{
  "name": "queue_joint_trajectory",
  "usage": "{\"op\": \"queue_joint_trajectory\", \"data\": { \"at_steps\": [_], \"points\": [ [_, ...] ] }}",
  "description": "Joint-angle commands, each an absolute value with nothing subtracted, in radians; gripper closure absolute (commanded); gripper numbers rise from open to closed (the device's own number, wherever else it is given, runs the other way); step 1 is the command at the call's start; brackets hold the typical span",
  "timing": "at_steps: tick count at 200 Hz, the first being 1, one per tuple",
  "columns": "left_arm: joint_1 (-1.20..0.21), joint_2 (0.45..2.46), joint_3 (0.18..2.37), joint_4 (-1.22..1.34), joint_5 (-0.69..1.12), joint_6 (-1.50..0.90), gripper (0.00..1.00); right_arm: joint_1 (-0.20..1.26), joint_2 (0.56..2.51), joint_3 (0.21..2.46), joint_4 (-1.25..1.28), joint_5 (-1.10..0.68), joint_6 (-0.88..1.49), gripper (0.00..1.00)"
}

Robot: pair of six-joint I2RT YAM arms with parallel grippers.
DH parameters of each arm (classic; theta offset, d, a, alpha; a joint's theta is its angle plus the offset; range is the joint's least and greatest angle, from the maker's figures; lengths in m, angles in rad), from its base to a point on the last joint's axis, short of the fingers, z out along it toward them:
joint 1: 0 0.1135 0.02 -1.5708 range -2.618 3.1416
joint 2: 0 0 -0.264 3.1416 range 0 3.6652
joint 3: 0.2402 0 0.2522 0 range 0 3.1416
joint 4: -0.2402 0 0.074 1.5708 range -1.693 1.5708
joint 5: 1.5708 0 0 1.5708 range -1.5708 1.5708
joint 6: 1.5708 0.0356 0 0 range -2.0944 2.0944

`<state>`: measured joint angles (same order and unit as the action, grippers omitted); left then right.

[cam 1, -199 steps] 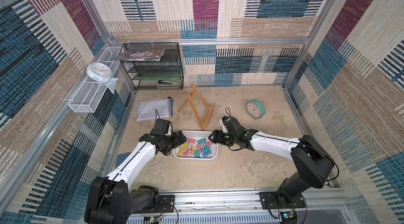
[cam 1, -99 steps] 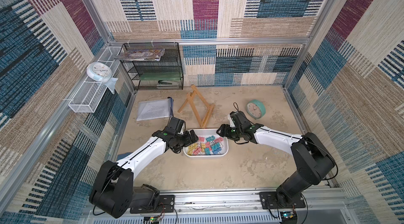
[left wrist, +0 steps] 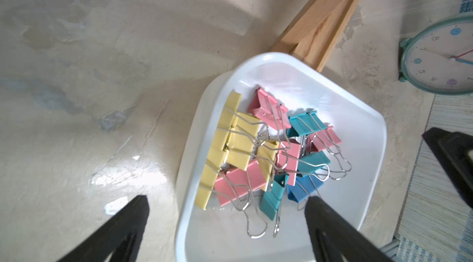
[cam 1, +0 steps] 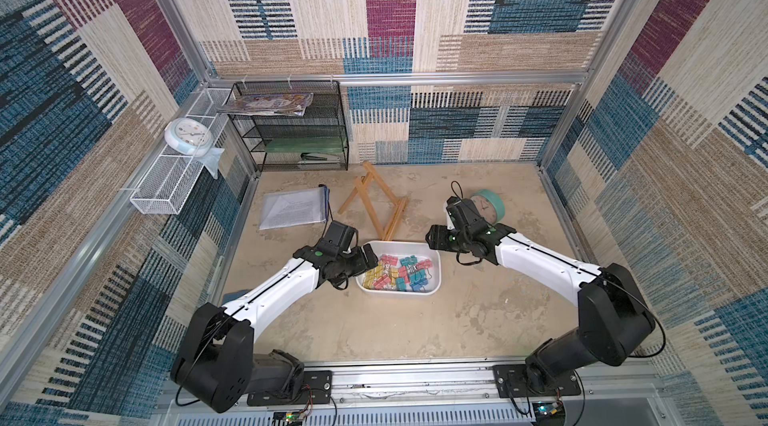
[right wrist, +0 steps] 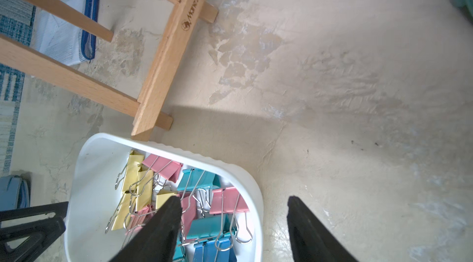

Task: Take out the binder clips from the storage box
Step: Move the storage box to the center of the board, then pick up the binder clip from the storage box.

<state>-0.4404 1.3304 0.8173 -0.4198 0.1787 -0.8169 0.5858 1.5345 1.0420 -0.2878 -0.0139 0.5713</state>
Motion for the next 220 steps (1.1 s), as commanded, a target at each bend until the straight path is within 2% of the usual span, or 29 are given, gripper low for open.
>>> {"op": "queue_joint_trajectory", "data": {
  "at_steps": [1,23,43,74,136,220],
  "points": [
    [-0.440,1.297,0.808,-0.431,0.156,-0.790,0.01,0.601,1.531,1.058,-0.306,-0.113,0.529,0.41],
    [-0.442,1.243,0.799,-0.405,0.146,-0.767,0.01,0.642,1.564,1.072,-0.278,-0.114,0.606,0.49],
    [-0.443,1.220,0.802,-0.353,0.210,-0.716,0.02,0.684,1.634,1.118,-0.311,-0.072,0.661,0.55],
    [-0.459,1.223,0.832,-0.345,0.280,-0.680,0.02,0.732,1.712,1.161,-0.327,-0.043,0.743,0.56],
    [-0.494,1.223,0.812,-0.313,0.258,-0.698,0.01,0.749,1.765,1.161,-0.337,0.003,0.840,0.57],
    [-0.494,1.220,0.813,-0.323,0.240,-0.687,0.00,0.751,1.800,1.170,-0.309,-0.021,0.865,0.68]
  ]
}}
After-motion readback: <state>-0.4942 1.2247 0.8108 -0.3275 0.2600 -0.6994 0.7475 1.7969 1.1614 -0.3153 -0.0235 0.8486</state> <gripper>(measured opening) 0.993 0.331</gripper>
